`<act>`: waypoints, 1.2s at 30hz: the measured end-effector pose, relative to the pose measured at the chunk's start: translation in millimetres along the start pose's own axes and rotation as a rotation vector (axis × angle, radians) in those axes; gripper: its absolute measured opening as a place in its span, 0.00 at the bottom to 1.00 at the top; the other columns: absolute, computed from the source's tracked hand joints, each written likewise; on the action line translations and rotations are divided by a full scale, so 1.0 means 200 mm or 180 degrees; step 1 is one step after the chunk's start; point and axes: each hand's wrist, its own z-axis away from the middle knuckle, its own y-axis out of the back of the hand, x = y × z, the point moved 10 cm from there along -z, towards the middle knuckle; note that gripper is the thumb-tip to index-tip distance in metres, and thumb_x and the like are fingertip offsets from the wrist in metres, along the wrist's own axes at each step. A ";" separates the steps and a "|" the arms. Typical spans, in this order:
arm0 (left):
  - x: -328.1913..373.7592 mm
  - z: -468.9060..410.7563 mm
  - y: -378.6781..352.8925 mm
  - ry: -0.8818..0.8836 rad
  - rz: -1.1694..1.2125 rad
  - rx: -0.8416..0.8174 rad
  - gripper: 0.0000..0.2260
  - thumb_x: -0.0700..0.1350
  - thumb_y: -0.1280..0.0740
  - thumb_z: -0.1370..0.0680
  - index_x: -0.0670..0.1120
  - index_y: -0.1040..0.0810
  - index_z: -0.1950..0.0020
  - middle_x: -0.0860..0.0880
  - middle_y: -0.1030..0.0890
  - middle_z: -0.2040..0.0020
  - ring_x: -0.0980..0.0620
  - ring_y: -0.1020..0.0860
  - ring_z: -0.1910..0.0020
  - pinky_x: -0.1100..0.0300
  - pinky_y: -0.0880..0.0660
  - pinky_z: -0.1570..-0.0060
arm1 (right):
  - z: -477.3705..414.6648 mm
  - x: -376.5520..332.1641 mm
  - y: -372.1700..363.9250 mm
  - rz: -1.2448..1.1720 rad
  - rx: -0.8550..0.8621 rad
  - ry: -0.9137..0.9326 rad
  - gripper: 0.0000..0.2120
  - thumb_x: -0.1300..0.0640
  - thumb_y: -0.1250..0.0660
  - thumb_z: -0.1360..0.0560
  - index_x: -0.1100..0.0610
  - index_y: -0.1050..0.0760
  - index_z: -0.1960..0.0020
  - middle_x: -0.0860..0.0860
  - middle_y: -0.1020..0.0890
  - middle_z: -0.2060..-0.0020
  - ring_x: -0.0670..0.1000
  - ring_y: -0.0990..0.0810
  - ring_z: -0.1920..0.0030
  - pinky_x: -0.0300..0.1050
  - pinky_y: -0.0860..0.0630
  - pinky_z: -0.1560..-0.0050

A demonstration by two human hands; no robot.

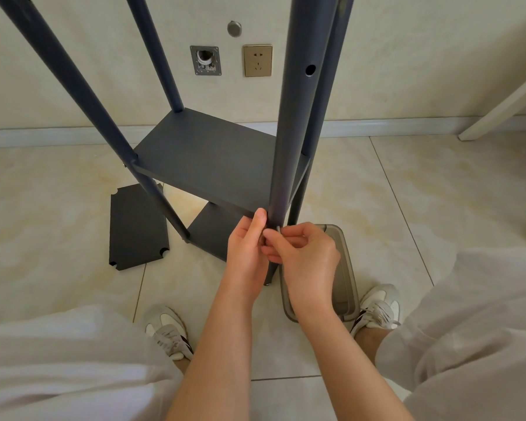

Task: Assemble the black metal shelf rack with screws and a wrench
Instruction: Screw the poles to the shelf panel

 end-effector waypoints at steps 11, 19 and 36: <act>0.01 0.01 0.01 -0.0106 -0.0312 0.0371 0.14 0.53 0.39 0.17 0.43 0.26 0.52 0.45 0.26 0.59 0.48 0.26 0.58 0.58 0.27 0.61 | -0.01 0.01 0.03 0.0088 -0.0196 -0.0055 0.05 0.61 0.25 0.27 0.54 0.21 0.56 0.49 0.15 0.68 0.46 0.15 0.66 0.44 0.16 0.58; 0.01 0.01 0.01 -0.0075 -0.0279 0.0385 0.13 0.53 0.37 0.18 0.44 0.24 0.53 0.48 0.24 0.61 0.53 0.23 0.60 0.61 0.23 0.59 | 0.02 0.00 0.01 -0.0018 -0.0297 0.0037 0.14 0.63 0.29 0.24 0.44 0.22 0.58 0.48 0.14 0.64 0.47 0.14 0.62 0.49 0.16 0.53; 0.02 0.02 0.00 -0.0028 -0.0339 0.0320 0.12 0.52 0.40 0.17 0.44 0.29 0.53 0.47 0.29 0.63 0.52 0.27 0.64 0.59 0.27 0.60 | 0.03 0.02 0.00 -0.0204 -0.0163 0.0074 0.17 0.63 0.29 0.25 0.40 0.22 0.59 0.44 0.15 0.66 0.45 0.14 0.63 0.43 0.17 0.54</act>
